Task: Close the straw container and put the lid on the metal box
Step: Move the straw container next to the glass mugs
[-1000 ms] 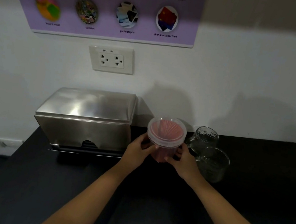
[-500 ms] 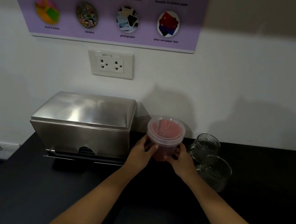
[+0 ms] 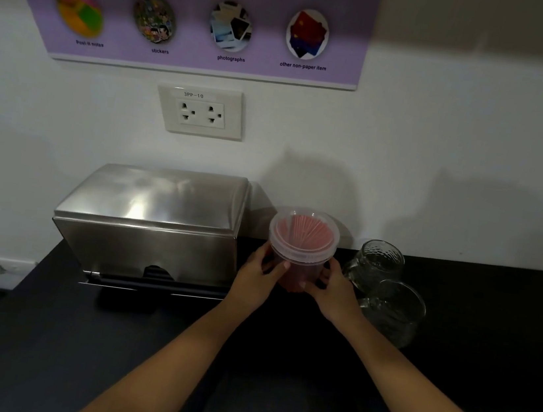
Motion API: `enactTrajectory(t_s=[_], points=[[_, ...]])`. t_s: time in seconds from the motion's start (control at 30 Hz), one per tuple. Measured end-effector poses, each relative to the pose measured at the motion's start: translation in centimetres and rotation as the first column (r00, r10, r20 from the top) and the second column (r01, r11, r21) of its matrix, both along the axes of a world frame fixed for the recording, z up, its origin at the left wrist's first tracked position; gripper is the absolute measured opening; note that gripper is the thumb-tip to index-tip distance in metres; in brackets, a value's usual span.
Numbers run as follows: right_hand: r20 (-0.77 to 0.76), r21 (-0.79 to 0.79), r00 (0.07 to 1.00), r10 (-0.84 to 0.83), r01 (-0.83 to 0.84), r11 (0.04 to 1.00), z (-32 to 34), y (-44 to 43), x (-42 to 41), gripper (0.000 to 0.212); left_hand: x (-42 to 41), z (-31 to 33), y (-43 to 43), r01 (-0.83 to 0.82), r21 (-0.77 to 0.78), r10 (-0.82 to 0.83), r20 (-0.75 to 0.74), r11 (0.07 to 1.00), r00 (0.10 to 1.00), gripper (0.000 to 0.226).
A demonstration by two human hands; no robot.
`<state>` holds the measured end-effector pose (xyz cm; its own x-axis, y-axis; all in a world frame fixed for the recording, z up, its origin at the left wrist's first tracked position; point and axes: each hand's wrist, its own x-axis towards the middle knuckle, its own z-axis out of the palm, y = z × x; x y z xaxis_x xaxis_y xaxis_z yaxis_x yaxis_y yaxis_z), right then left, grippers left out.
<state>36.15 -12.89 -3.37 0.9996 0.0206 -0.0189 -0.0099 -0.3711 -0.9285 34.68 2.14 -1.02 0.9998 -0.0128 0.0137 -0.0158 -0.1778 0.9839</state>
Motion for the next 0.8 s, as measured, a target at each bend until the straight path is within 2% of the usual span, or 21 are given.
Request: enactTrajectory(t_s=[0.47,0.8], points=[[0.002,-0.017,1.000,0.013,-0.013,1.000,0.7,0.0,-1.0,0.074,-0.5,-0.1,0.0,0.011,-0.039,-0.011,-0.015,0.999,1.000,0.056],[-0.007,0.004,1.000,-0.013,0.013,1.000,1.1,-0.1,-2.5,0.067,-1.6,0.1,0.0,0.037,0.003,-0.037,-0.010,0.999,0.999,0.057]])
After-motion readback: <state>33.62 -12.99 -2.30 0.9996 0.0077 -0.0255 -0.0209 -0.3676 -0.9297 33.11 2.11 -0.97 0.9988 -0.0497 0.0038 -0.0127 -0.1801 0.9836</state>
